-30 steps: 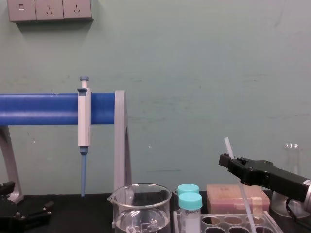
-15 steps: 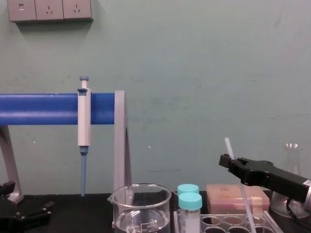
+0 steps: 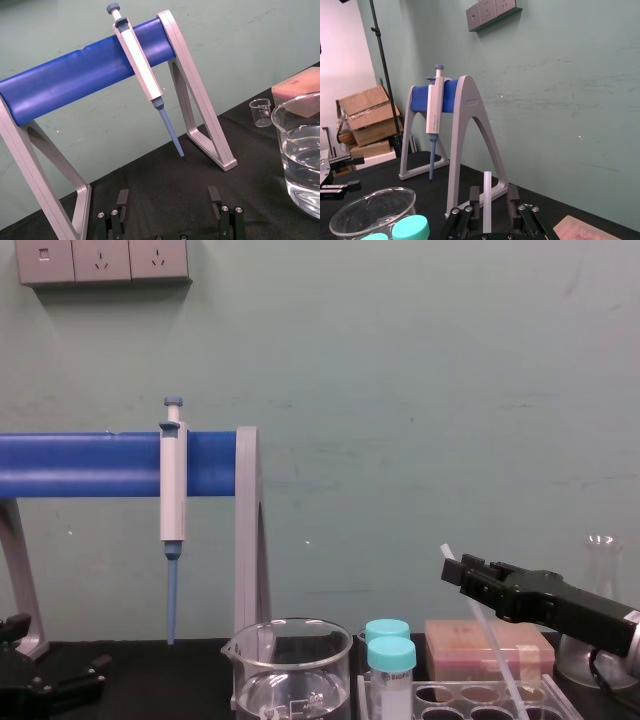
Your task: Pick up the stirring rod with one hand, then place it down.
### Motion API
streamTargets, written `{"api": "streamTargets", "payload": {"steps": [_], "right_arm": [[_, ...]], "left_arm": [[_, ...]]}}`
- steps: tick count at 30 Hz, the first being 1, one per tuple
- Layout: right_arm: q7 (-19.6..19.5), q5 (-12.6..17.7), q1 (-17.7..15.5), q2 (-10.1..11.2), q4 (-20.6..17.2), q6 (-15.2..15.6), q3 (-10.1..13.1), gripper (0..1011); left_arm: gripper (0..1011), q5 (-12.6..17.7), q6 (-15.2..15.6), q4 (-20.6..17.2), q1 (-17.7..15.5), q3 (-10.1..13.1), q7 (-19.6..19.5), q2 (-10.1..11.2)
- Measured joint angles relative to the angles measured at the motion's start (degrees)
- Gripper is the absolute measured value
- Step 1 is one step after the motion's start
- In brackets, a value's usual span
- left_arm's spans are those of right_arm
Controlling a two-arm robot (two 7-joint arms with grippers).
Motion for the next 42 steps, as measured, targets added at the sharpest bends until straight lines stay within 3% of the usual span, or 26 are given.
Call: {"api": "streamTargets", "payload": {"steps": [19, 22, 28, 34, 42], "right_arm": [[0.0, 0.0, 0.0, 0.0, 0.0, 0.0, 0.0, 932], [0.0, 0.0, 0.0, 0.0, 0.0, 0.0, 0.0, 1002], [0.0, 0.0, 0.0, 0.0, 0.0, 0.0, 0.0, 1000], [-4.6, -0.8, -6.9, 2.0, -14.8, 1.2, -0.3, 1000], [-8.8, 0.4, -13.0, 3.8, -28.0, 1.8, 0.3, 1000]], "left_arm": [[1000, 0.0, 0.0, 0.0, 0.0, 0.0, 0.0, 0.0], [1000, 0.0, 0.0, 0.0, 0.0, 0.0, 0.0, 0.0], [1000, 0.0, 0.0, 0.0, 0.0, 0.0, 0.0, 0.0], [1000, 0.0, 0.0, 0.0, 0.0, 0.0, 0.0, 0.0], [1000, 0.0, 0.0, 0.0, 0.0, 0.0, 0.0, 0.0]]}}
